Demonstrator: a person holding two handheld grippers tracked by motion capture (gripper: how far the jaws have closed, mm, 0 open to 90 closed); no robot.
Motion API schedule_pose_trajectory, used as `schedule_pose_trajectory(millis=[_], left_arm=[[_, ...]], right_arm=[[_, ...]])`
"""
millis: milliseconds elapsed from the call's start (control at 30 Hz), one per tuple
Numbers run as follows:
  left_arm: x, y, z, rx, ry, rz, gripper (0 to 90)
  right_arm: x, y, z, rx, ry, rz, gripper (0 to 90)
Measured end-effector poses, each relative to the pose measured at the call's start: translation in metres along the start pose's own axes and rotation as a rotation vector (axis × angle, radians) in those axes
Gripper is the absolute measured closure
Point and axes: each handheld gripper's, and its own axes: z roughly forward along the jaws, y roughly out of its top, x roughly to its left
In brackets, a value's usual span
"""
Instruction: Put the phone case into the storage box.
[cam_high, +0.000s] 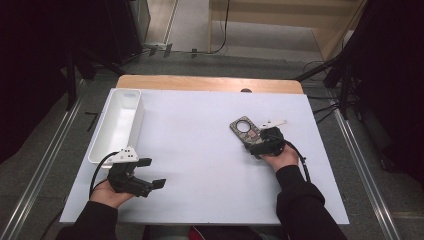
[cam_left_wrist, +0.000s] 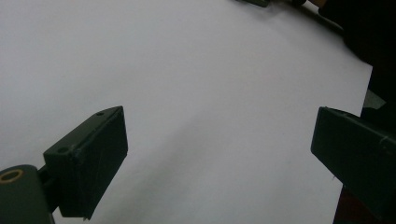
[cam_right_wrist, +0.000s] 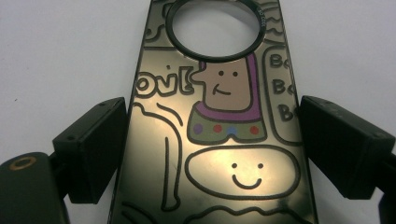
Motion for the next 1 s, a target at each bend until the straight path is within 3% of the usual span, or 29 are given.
schedule_pose_trajectory(millis=[200, 633, 833, 1000], left_arm=[[0.0, 0.0, 0.0, 0.001, -0.002, 0.0, 3.5], [0.0, 0.0, 0.0, -0.001, -0.005, -0.001, 3.5], [0.0, 0.001, 0.0, -0.003, -0.005, -0.005, 3.5], [0.0, 0.001, 0.0, -0.004, -0.005, -0.008, 3.5]], right_arm=[[-0.001, 0.001, 0.0, 0.009, 0.008, 0.001, 10.3], [-0.008, 0.007, -0.006, 0.021, 0.048, 0.073, 10.6], [-0.01, 0.012, -0.013, 0.025, 0.094, 0.128, 10.6], [-0.009, 0.015, -0.016, 0.035, 0.112, 0.136, 10.7]])
